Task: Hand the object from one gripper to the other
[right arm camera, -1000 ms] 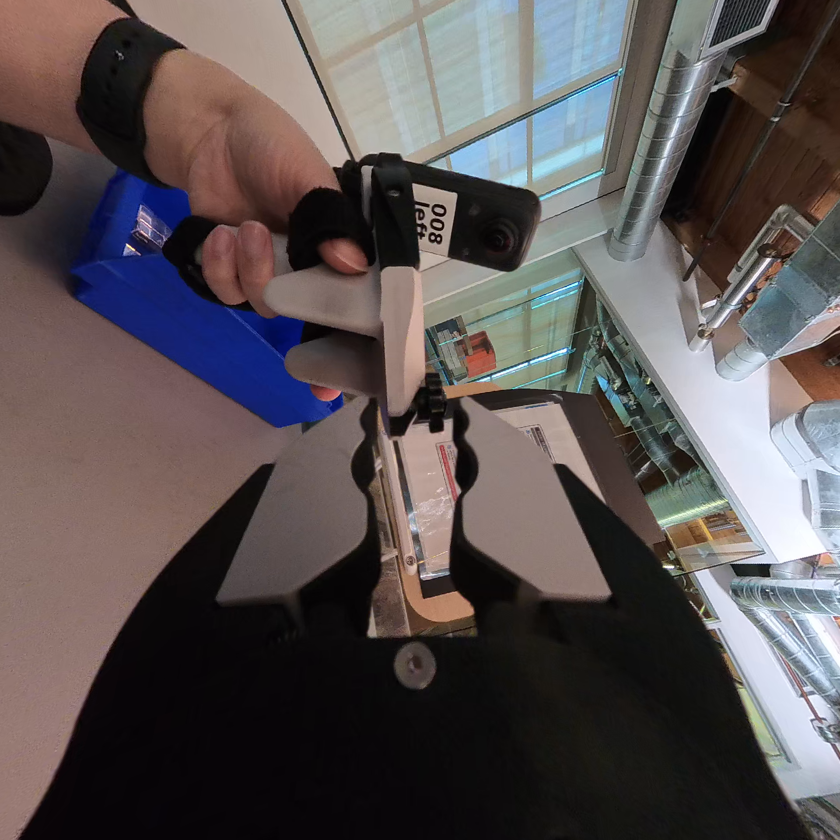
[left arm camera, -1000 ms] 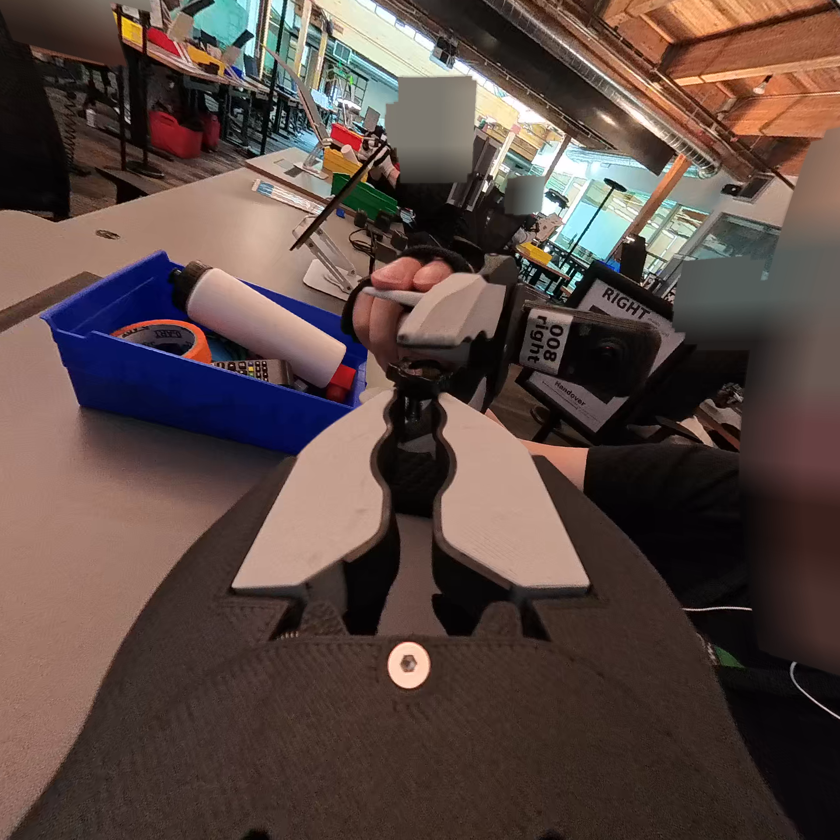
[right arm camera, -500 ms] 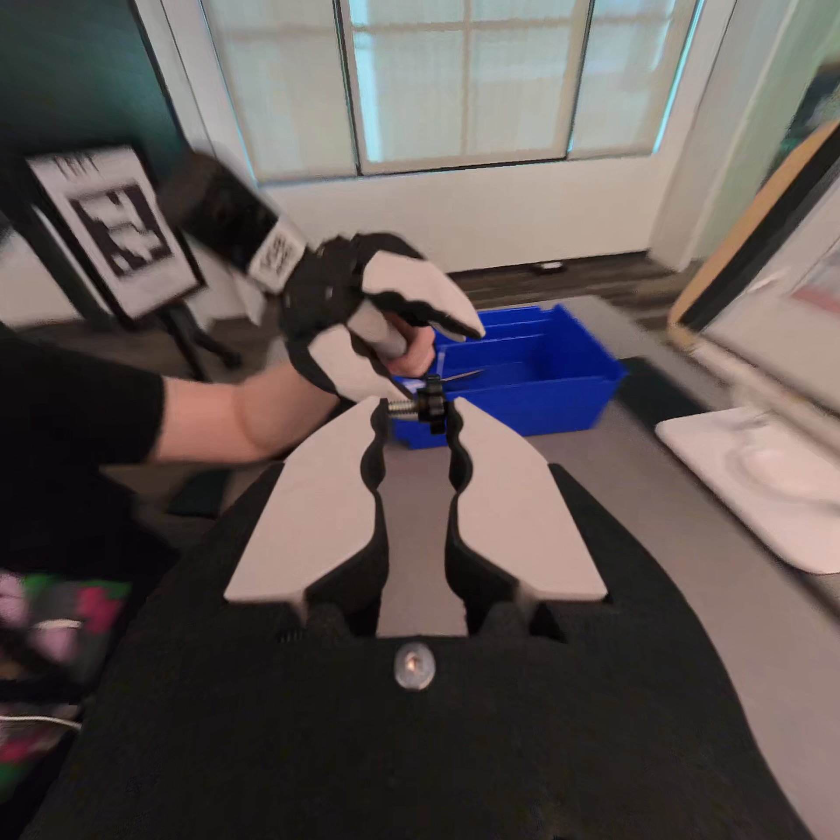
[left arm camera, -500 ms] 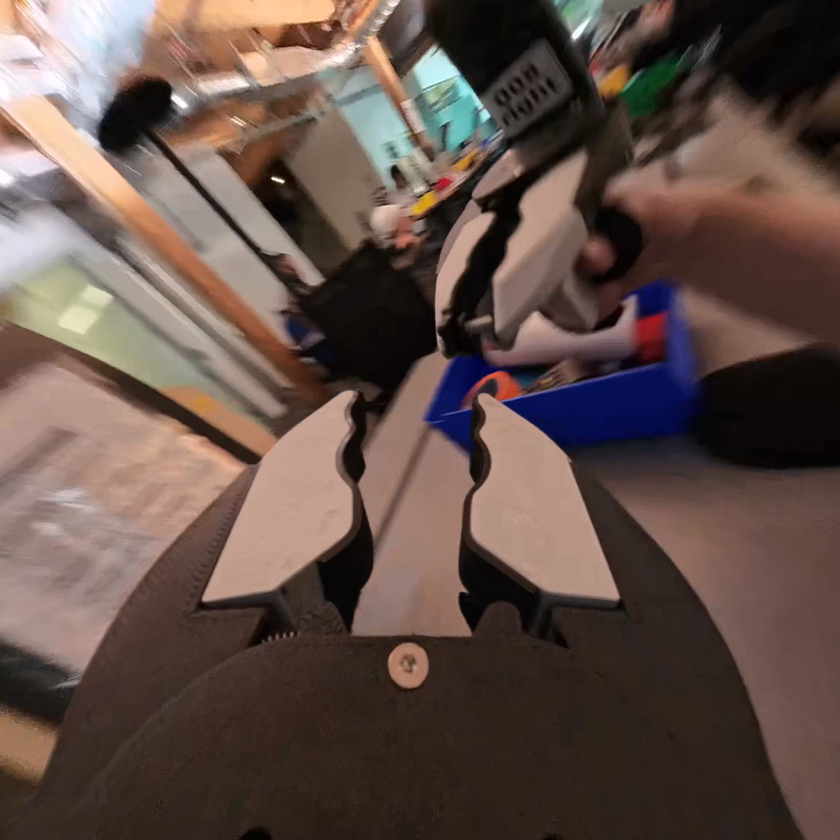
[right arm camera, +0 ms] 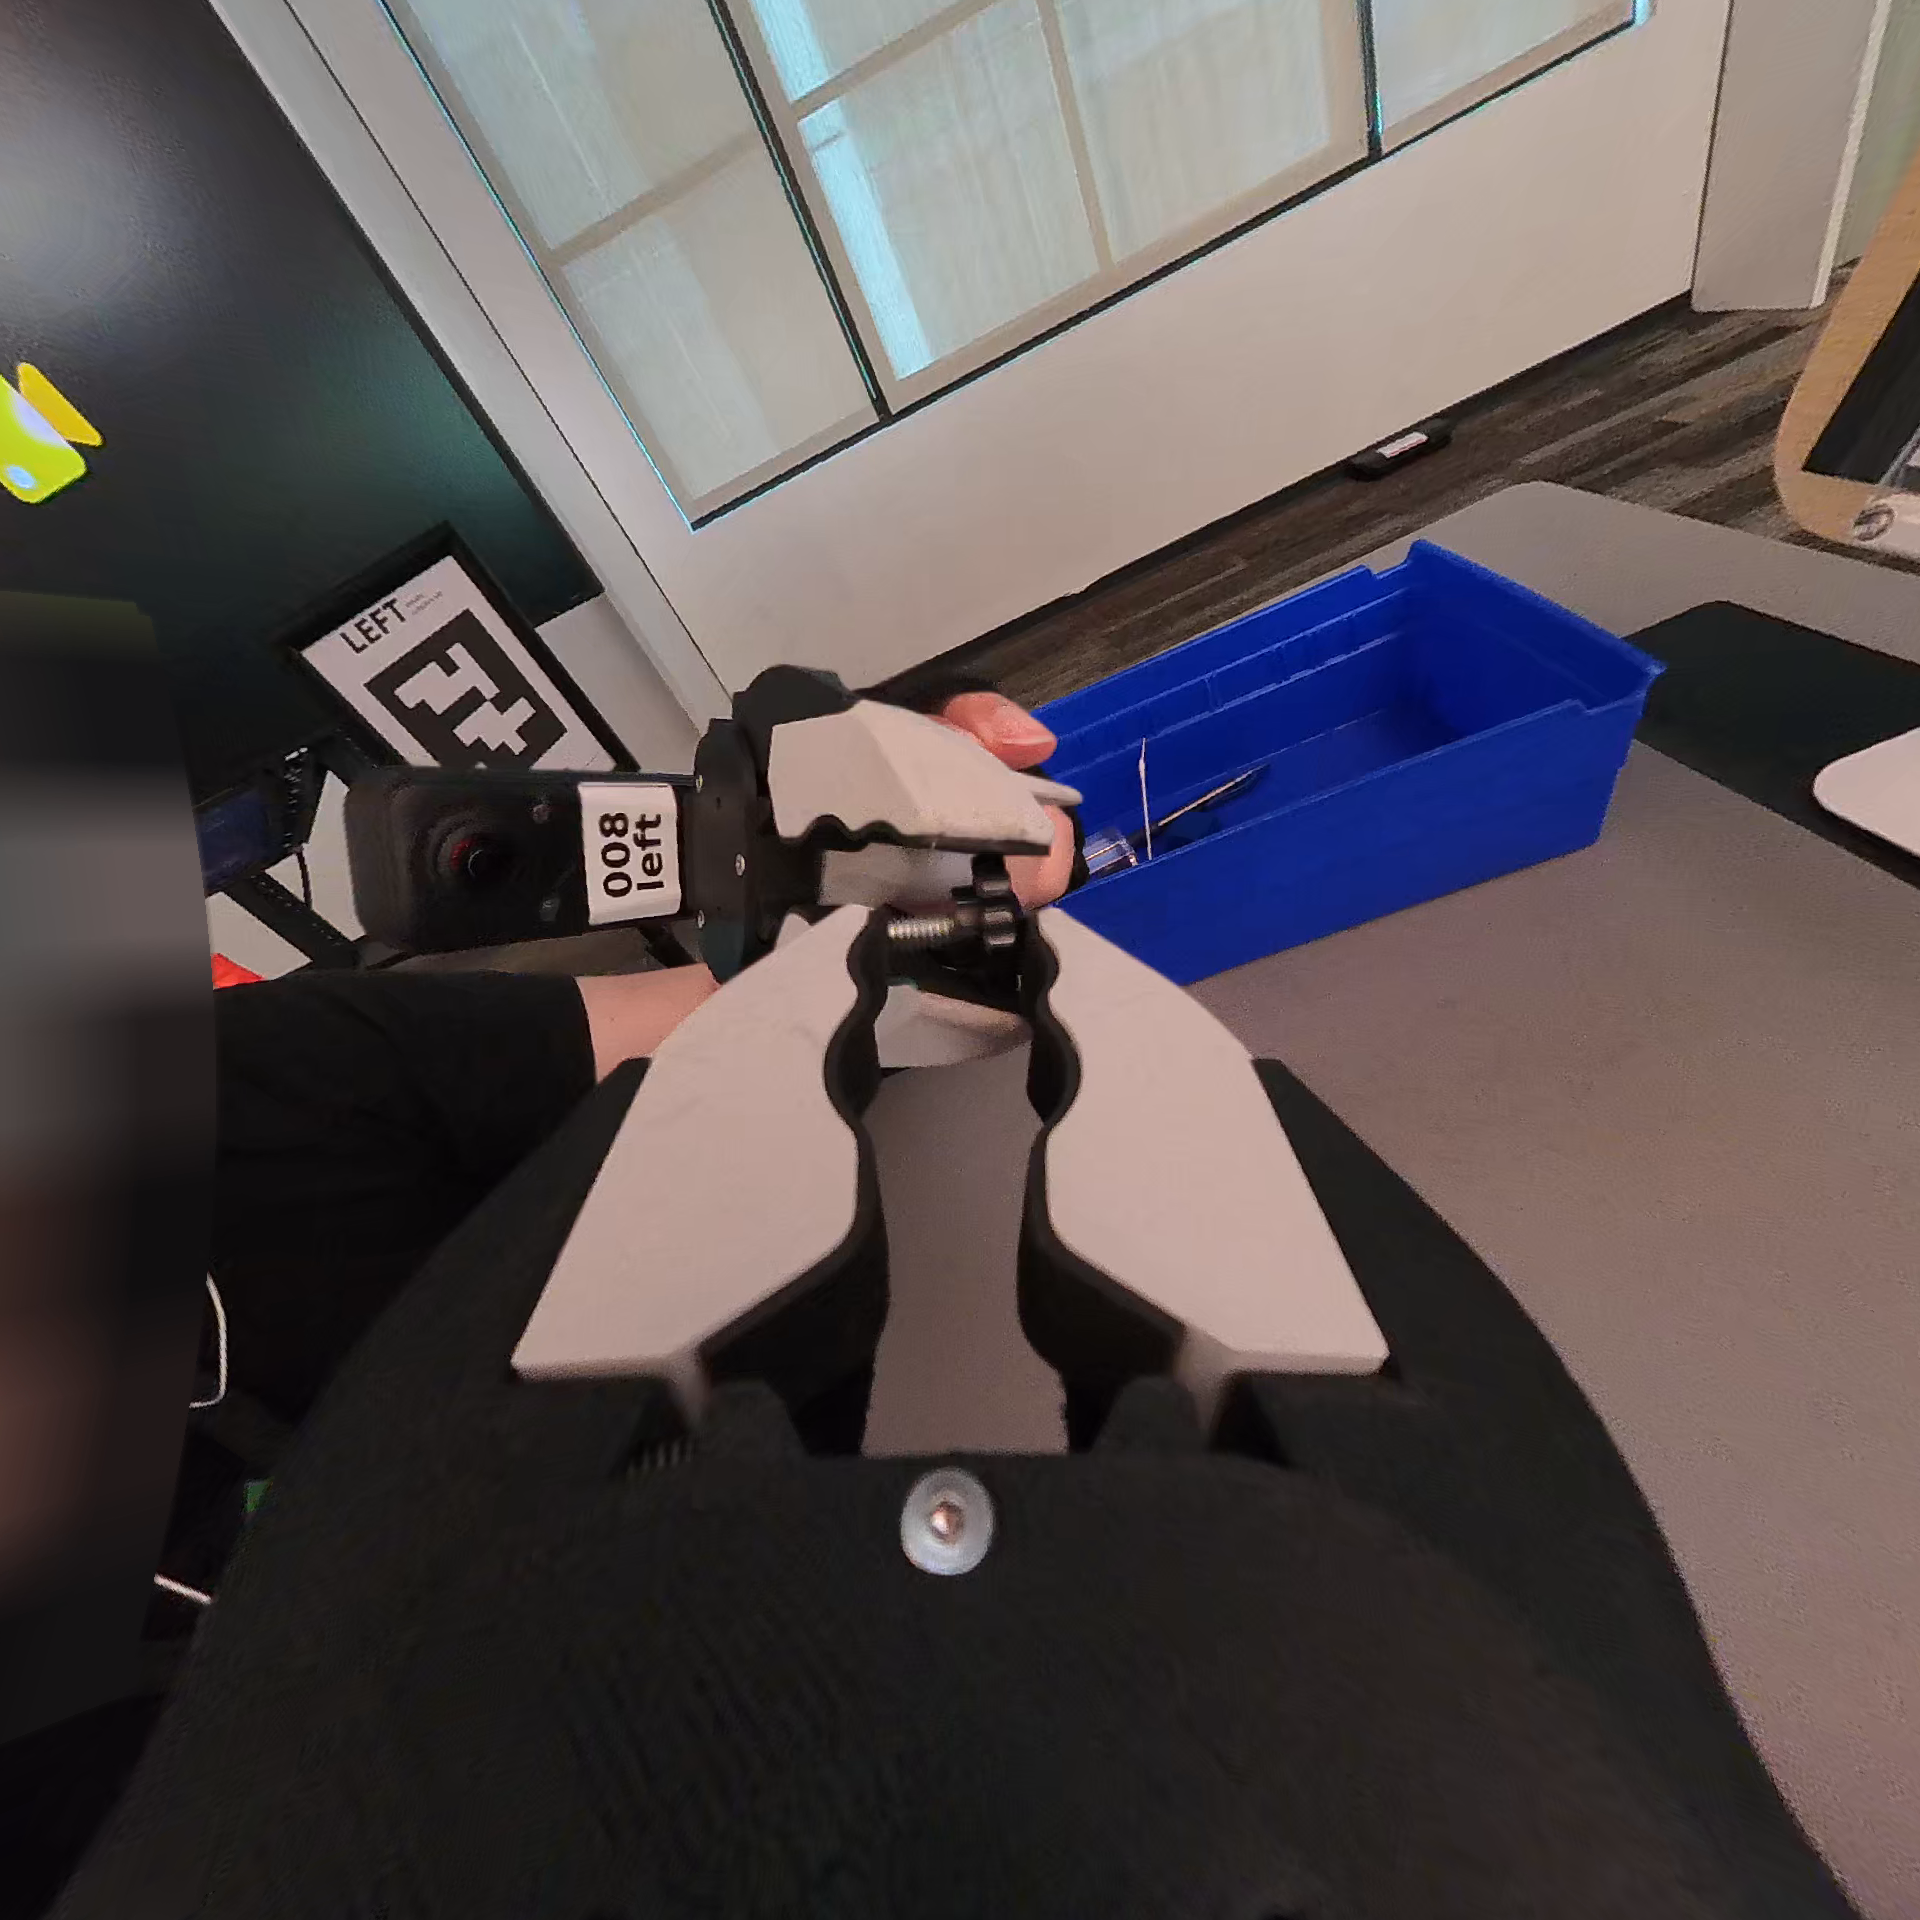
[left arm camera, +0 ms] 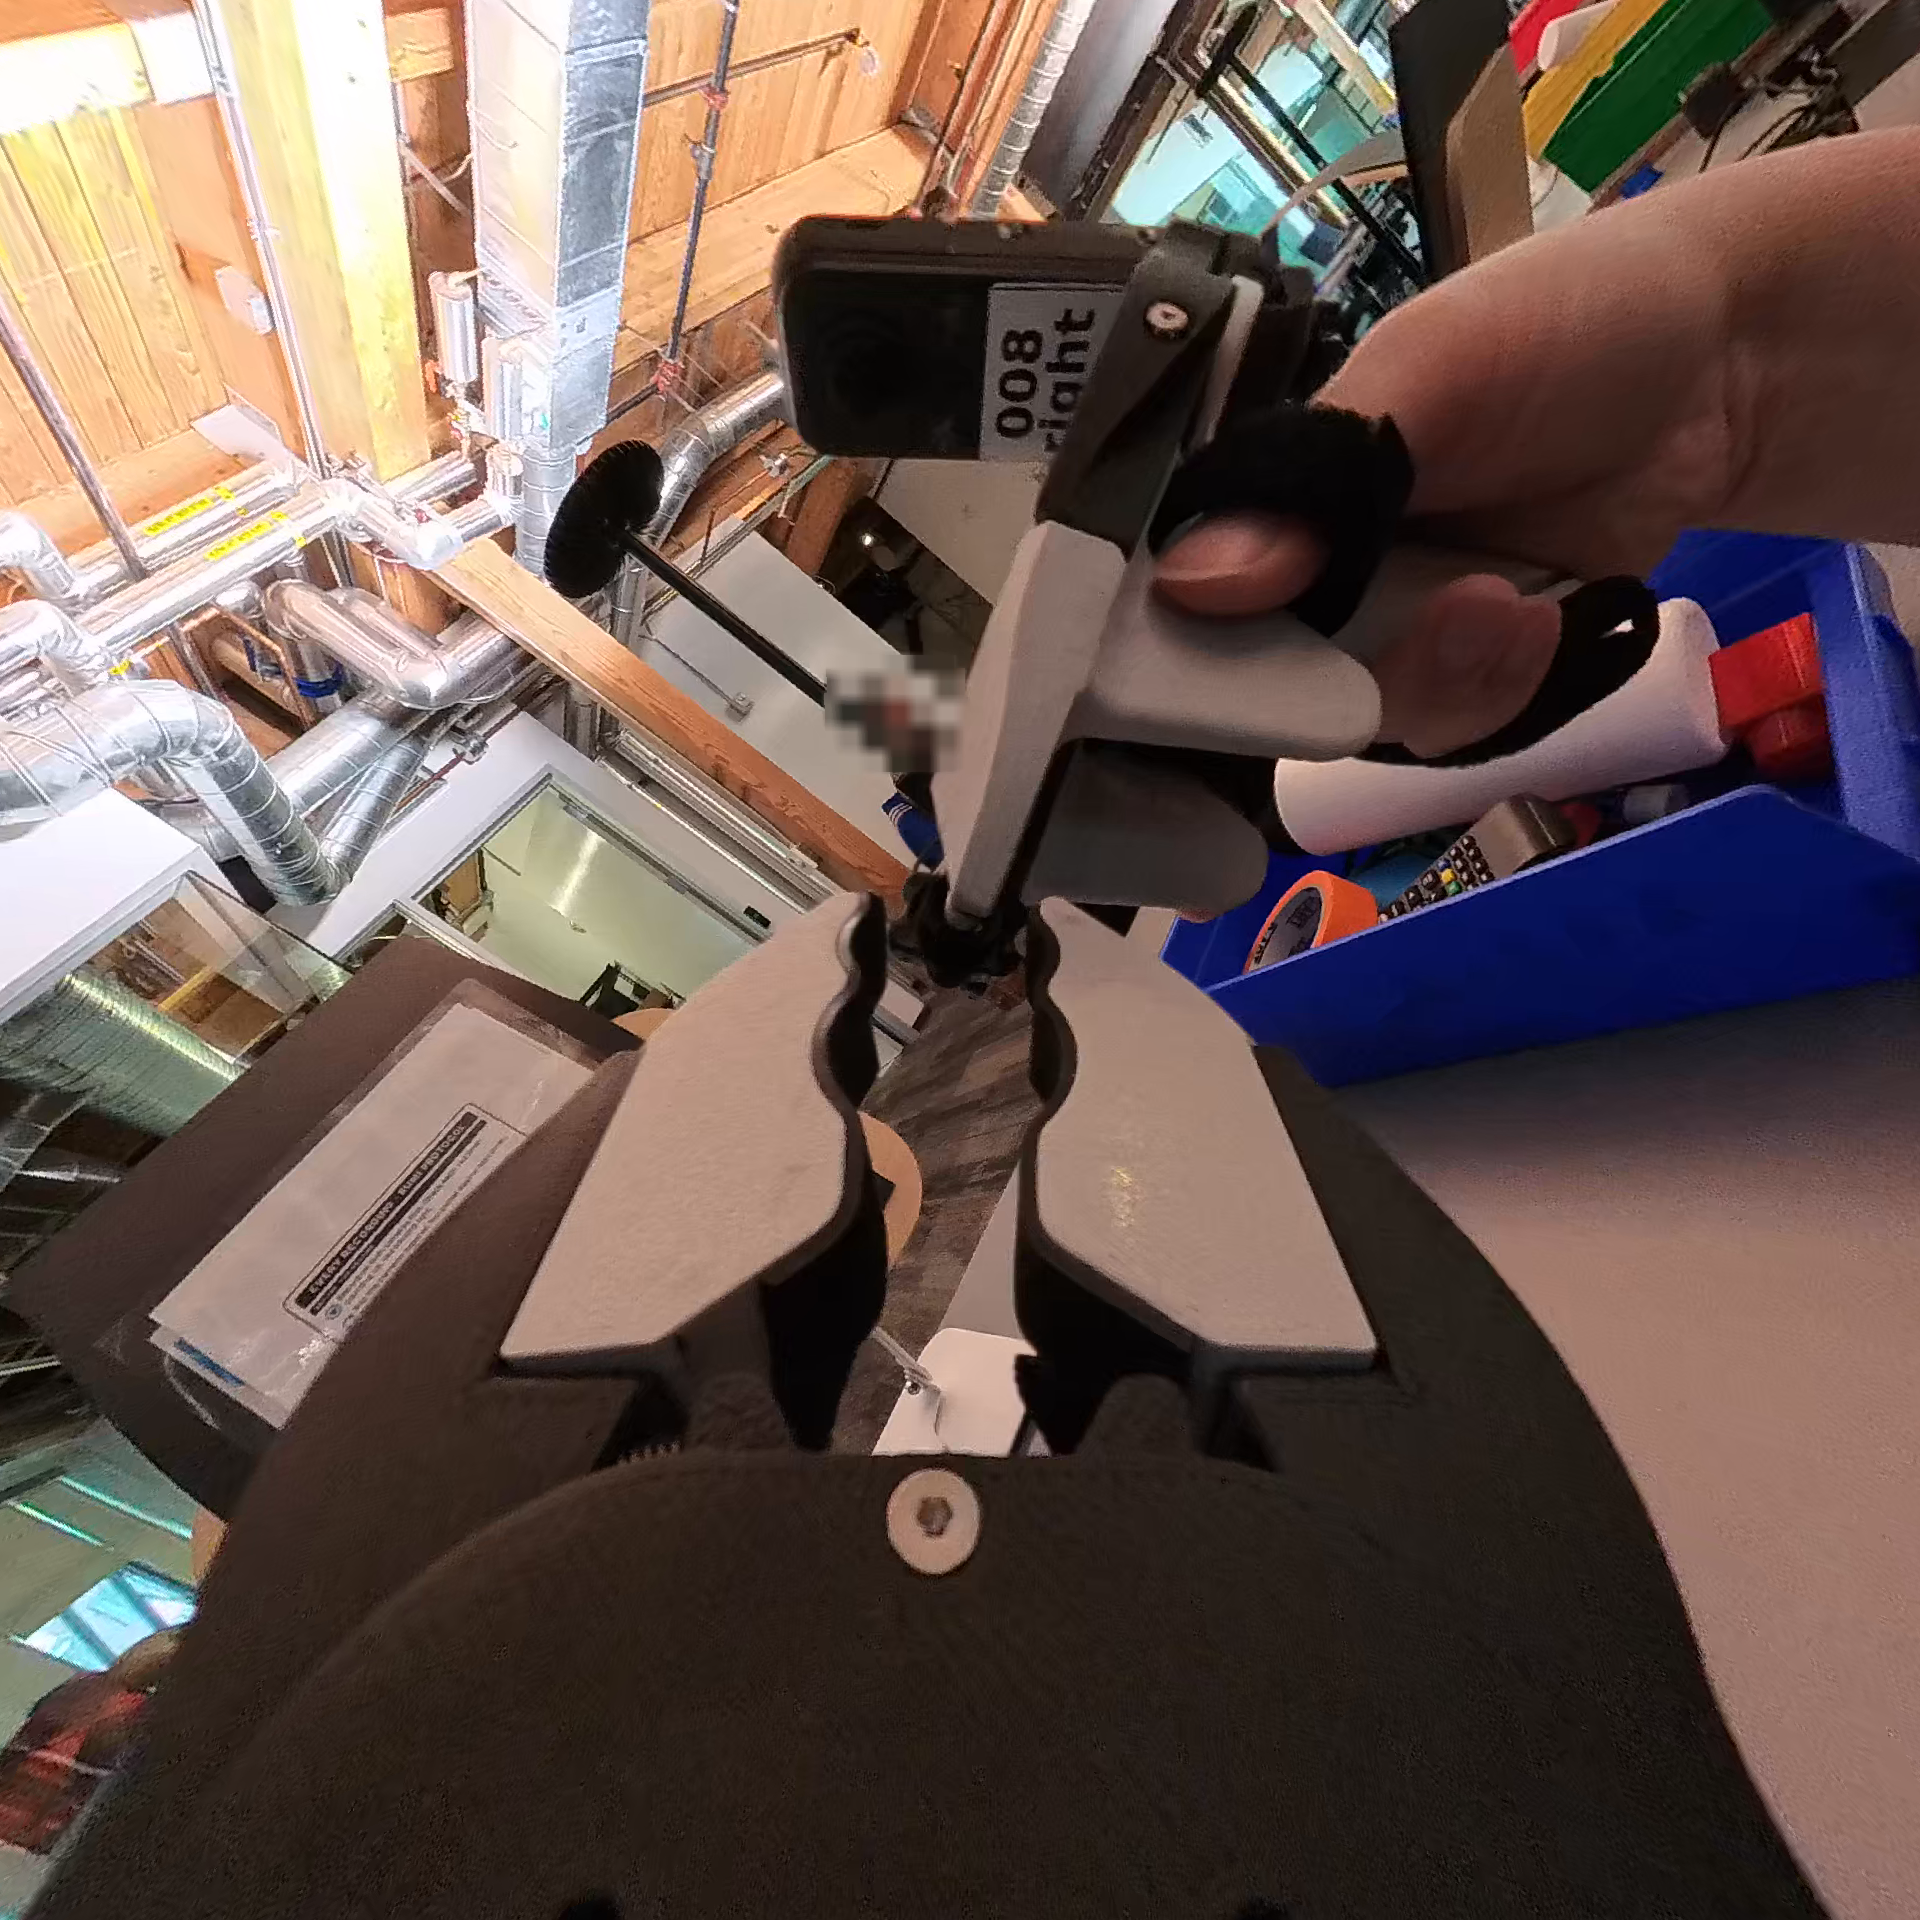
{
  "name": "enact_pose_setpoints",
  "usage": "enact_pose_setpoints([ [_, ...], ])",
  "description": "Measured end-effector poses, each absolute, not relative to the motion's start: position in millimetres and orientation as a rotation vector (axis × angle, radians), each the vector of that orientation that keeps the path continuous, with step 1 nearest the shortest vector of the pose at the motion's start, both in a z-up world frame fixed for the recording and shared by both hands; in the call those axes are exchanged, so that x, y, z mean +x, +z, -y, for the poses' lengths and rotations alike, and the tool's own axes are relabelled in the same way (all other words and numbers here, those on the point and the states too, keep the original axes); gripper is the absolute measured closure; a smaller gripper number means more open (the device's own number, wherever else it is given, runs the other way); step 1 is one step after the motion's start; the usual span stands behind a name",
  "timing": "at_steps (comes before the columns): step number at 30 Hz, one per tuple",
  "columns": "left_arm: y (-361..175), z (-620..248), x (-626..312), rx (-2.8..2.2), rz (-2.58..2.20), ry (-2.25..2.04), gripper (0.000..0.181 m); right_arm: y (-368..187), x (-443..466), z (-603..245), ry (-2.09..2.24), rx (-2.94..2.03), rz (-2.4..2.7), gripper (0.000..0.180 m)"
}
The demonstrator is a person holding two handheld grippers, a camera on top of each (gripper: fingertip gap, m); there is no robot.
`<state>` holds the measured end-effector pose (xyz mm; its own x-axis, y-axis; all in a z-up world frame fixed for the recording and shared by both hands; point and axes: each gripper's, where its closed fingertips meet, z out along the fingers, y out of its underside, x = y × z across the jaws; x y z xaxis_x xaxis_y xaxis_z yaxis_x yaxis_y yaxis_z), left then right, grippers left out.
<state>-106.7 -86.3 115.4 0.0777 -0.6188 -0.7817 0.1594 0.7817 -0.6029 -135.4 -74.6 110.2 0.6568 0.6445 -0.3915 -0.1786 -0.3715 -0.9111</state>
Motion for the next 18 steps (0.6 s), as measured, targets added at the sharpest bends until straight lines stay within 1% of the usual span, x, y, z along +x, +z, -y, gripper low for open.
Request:
enact_pose_setpoints([
  [3,118.1,85.8,-107.8,-0.418,-1.364,-0.629,0.157,111.5,-136.4,74.6,0.885,-1.722,0.409,0.154],
  [5,129.2,88.0,-113.2,-0.446,-1.314,-0.763,0.157,121.2,-143.0,81.7,0.903,-1.638,0.483,0.142],
  [7,145.2,93.8,-124.2,-0.468,-1.245,-1.009,0.157,135.5,-146.4,89.4,0.974,-1.54,0.498,0.134],
  [10,172.2,109.9,-154.2,-0.402,-1.141,-1.507,0.157,160.2,-144.5,97.4,1.231,-1.364,0.405,0.135],
  [13,185.2,113.4,-174.3,-0.329,-1.076,-1.801,0.157,173.5,-145.6,102.6,1.599,-1.204,0.319,0.133],
  [15,184.4,114.6,-177.1,-0.302,-1.08,-1.854,0.157,169.3,-155.8,102.5,1.755,-1.199,0.324,0.131],
  [17,179.9,117.8,-175.2,-0.282,-1.105,-1.827,0.157,166.2,-167.1,100.8,1.82,-1.201,0.326,0.13],
  [18,177.6,120.0,-174.0,-0.275,-1.121,-1.813,0.157,164.5,-172.7,100.2,1.831,-1.21,0.331,0.133],
])
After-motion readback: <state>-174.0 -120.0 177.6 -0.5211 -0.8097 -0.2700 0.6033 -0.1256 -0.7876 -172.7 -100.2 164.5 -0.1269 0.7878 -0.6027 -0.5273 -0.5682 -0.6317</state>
